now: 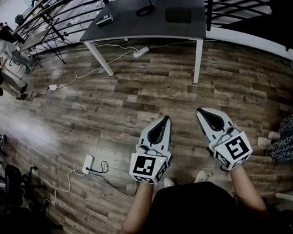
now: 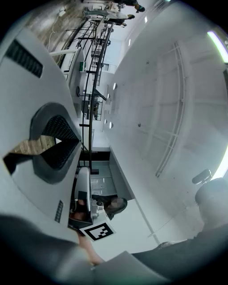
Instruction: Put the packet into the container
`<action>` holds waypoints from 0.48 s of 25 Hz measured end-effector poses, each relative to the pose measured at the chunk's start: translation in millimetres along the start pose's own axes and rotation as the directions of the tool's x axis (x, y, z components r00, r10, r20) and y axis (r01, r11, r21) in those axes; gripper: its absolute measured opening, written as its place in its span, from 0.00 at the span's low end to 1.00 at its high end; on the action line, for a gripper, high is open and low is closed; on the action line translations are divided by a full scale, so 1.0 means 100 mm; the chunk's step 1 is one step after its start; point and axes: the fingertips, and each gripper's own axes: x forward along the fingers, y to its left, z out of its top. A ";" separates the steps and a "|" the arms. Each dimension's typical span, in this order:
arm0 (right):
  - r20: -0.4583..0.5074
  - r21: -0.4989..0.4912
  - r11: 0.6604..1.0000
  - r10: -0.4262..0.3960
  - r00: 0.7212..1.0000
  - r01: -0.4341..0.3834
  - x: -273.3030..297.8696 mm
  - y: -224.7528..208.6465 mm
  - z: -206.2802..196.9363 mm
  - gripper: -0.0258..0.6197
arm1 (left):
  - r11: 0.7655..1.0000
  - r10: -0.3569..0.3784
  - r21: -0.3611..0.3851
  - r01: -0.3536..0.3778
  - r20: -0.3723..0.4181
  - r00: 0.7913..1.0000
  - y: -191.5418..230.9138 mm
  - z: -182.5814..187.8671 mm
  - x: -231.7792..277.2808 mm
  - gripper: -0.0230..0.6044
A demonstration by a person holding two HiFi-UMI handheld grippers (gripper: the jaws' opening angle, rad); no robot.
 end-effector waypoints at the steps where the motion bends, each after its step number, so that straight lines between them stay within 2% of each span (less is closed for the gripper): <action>1: 0.000 0.001 1.000 0.000 1.000 0.000 0.00 0.00 0.00 0.05 | 1.000 0.000 0.001 0.000 0.001 1.000 0.00 0.01 0.01 0.03; 12: 0.000 0.010 1.000 -0.008 1.000 0.008 0.01 -0.02 -0.03 0.04 | 1.000 0.000 0.002 0.000 0.002 1.000 0.01 0.00 0.03 0.03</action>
